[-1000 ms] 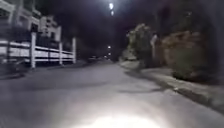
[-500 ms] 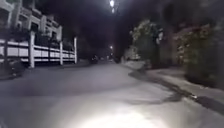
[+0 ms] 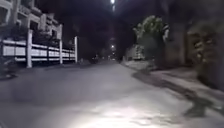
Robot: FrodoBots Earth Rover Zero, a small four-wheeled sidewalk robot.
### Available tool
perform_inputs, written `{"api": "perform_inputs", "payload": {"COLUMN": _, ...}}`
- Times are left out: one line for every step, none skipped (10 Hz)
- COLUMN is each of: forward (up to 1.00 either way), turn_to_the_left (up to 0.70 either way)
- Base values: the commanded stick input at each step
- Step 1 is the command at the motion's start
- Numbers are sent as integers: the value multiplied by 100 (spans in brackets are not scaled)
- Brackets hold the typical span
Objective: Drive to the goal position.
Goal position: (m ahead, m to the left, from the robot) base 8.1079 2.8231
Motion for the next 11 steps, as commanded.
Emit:
{"api": "perform_inputs", "payload": {"forward": 100, "turn_to_the_left": 0}}
{"api": "perform_inputs", "payload": {"forward": 100, "turn_to_the_left": -21}}
{"api": "perform_inputs", "payload": {"forward": 100, "turn_to_the_left": -40}}
{"api": "perform_inputs", "payload": {"forward": 100, "turn_to_the_left": -28}}
{"api": "perform_inputs", "payload": {"forward": 100, "turn_to_the_left": -9}}
{"api": "perform_inputs", "payload": {"forward": 100, "turn_to_the_left": 0}}
{"api": "perform_inputs", "payload": {"forward": 100, "turn_to_the_left": 0}}
{"api": "perform_inputs", "payload": {"forward": 100, "turn_to_the_left": 0}}
{"api": "perform_inputs", "payload": {"forward": 100, "turn_to_the_left": -9}}
{"api": "perform_inputs", "payload": {"forward": 100, "turn_to_the_left": -40}}
{"api": "perform_inputs", "payload": {"forward": 100, "turn_to_the_left": -40}}
